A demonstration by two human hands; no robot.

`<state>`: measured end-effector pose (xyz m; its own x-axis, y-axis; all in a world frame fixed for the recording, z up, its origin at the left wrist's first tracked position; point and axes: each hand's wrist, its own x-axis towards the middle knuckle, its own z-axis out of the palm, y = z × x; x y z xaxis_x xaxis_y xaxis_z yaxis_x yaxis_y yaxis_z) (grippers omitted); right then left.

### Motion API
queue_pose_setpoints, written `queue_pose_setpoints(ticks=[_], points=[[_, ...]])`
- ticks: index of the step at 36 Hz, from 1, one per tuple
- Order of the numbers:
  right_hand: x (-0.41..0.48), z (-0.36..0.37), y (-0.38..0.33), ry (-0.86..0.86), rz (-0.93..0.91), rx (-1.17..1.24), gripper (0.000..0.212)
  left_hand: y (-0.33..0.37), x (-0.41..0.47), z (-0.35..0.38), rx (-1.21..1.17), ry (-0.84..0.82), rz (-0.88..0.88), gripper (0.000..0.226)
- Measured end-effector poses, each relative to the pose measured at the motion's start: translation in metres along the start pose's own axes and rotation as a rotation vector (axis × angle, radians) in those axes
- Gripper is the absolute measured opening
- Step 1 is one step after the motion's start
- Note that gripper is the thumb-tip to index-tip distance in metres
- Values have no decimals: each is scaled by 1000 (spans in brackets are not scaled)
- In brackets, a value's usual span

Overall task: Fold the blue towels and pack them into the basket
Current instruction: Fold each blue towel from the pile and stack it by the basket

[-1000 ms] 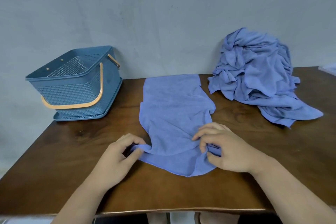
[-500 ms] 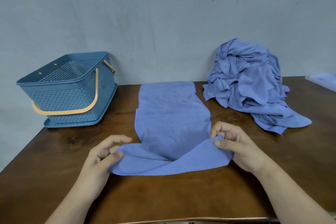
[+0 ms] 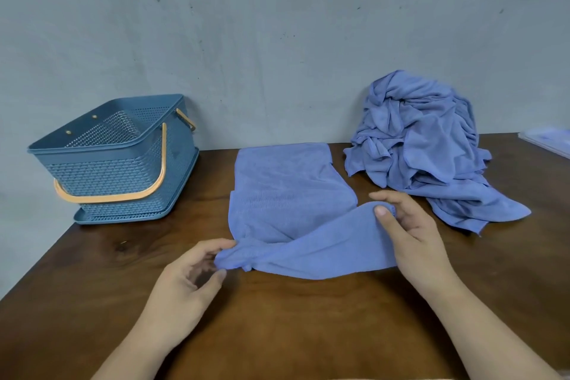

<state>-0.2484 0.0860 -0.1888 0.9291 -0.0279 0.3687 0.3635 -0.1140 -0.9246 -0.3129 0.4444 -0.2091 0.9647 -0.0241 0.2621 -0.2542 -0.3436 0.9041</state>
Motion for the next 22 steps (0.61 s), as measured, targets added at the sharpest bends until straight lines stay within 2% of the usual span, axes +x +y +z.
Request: queue_pose_setpoints(ticks=[2, 5, 8, 11, 13, 16, 18, 20, 22], points=[[1, -1, 1, 62, -4, 5, 20, -2, 0, 3, 40, 36, 16, 55], [3, -3, 2, 136, 1, 44, 19, 0, -1, 5, -33, 77, 42, 55], [5, -7, 1, 138, 26, 88, 19, -4, 1, 4, -37, 54, 40, 59], [6, -5, 3, 52, 82, 50, 18, -10, 6, 4, 132, -35, 41, 69], [5, -2, 5, 6, 90, -1, 18, -9, 11, 4, 287, -85, 101, 61], [5, 0, 6, -9, 93, -38, 19, -2, 14, 10, 406, -268, 172, 47], [5, -2, 5, 17, 103, -21, 18, -2, 12, 17, 535, -349, 173, 50], [6, -4, 5, 59, 109, -2, 18, -5, 13, 22, 594, -328, 133, 61], [8, -6, 5, 90, 108, 21, 19, -6, 18, 27, 640, -301, 125, 60]])
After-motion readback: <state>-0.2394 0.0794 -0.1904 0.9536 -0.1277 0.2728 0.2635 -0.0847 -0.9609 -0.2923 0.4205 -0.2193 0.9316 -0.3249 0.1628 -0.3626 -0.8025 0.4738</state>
